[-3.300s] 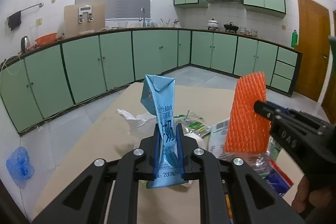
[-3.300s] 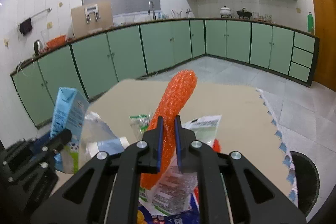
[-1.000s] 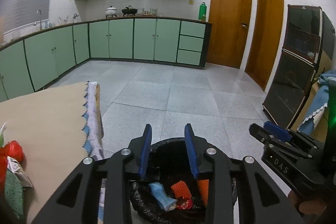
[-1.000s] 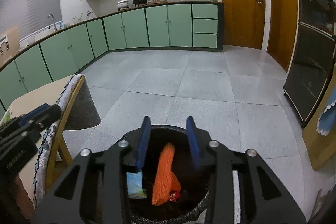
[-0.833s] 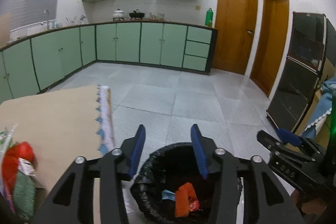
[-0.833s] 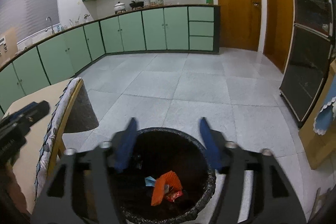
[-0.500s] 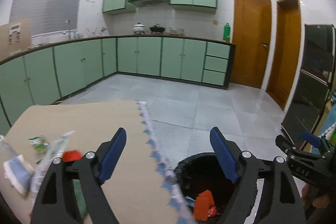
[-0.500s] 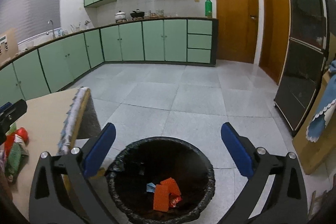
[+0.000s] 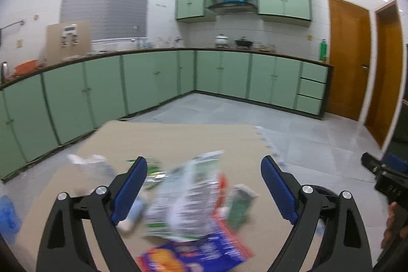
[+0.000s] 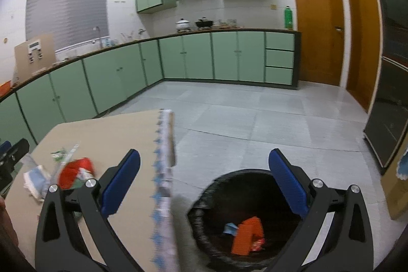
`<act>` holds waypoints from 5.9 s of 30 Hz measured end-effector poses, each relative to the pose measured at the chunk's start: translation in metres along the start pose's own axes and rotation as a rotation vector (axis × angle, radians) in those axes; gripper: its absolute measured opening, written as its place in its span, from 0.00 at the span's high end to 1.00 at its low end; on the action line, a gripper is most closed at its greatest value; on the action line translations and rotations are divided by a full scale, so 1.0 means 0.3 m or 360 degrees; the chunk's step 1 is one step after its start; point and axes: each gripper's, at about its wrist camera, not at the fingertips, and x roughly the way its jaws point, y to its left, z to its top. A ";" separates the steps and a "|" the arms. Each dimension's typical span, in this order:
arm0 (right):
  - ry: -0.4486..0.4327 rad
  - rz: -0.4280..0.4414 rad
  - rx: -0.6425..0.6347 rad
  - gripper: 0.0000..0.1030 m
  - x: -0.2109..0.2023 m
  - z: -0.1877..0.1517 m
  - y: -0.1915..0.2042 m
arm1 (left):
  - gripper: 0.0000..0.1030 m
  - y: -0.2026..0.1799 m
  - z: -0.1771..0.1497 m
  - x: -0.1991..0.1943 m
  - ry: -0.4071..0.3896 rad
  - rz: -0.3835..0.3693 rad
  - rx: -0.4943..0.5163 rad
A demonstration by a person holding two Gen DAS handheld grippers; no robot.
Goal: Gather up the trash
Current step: 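Move both tools back from the bin to the trash pile, then grasp the white printed snack bag with the right tool, then grasp the blue-white paper cup with the left tool while the right tool holds the snack bag, then carry the cup and snack bag over the black bin and open both tools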
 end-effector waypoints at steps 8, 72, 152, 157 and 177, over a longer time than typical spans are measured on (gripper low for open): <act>-0.0022 0.0144 -0.0058 0.05 -0.011 0.006 0.235 | 0.14 0.203 -0.033 -0.028 0.0000 0.0185 -0.0030; 0.0243 0.0594 -0.0208 0.93 0.108 -0.081 0.729 | 0.22 0.387 -0.191 0.101 0.0249 0.0197 -0.0063; -0.0108 0.0651 -0.0103 0.98 -0.173 0.205 0.428 | 0.98 0.023 0.041 -0.141 -0.0143 -0.0234 0.0040; -0.0139 0.0558 -0.0081 0.98 -0.195 0.207 0.331 | 0.98 -0.053 0.043 -0.142 -0.0134 -0.0317 0.0064; -0.0028 0.0024 0.0094 0.98 -0.152 0.033 -0.223 | 0.98 -0.546 -0.024 -0.042 0.0012 -0.0708 0.0228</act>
